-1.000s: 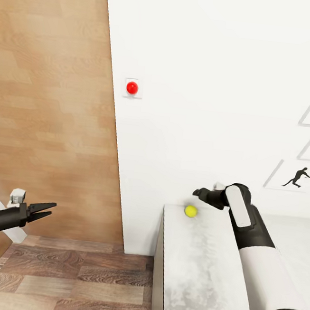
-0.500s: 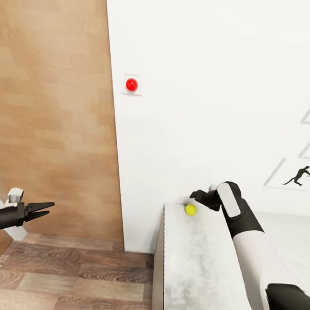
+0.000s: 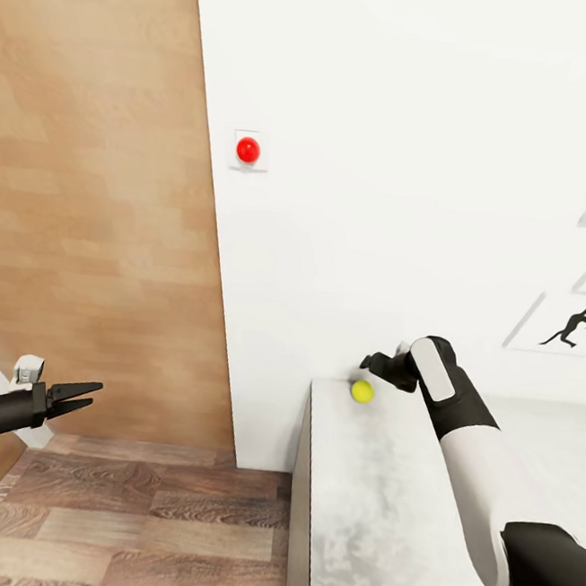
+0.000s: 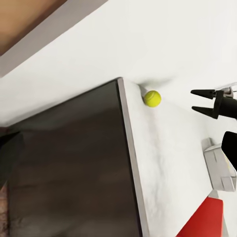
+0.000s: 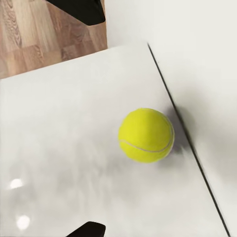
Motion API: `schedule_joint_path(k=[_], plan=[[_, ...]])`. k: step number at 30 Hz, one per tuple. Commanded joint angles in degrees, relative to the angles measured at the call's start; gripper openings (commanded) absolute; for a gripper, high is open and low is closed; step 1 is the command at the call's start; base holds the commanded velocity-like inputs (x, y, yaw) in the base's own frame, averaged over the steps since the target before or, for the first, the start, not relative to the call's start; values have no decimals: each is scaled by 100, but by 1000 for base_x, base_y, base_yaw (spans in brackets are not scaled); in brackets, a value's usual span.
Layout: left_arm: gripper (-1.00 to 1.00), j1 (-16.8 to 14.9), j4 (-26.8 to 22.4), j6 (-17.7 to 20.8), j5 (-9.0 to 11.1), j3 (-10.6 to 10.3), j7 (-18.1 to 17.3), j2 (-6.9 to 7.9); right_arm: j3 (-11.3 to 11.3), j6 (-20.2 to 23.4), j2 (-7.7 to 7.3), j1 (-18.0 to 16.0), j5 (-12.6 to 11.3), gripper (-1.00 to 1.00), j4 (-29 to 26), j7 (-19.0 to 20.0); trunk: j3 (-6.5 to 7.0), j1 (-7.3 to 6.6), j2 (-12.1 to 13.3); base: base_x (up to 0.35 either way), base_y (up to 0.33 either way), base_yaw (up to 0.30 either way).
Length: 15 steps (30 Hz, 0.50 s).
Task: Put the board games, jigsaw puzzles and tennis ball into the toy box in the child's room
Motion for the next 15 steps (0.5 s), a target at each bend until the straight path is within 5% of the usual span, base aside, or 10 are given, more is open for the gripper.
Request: schedule_joint_path(k=[1, 9, 15], plan=[[100, -5, 0, 21, -13, 4, -26, 1, 24, 4, -4, -30, -59, 100, 26, -57, -20, 3, -11, 0, 0, 0], [100, -2, 0, 21, -13, 4, -26, 1, 27, -142, 20, -306, 40, 100, 395, -51, -95, 3, -11, 0, 0, 0], [100, -4, 0, 21, -13, 4, -26, 1, 25, -181, 31, -401, 348, 100, 460, -49, -150, 3, -11, 0, 0, 0]])
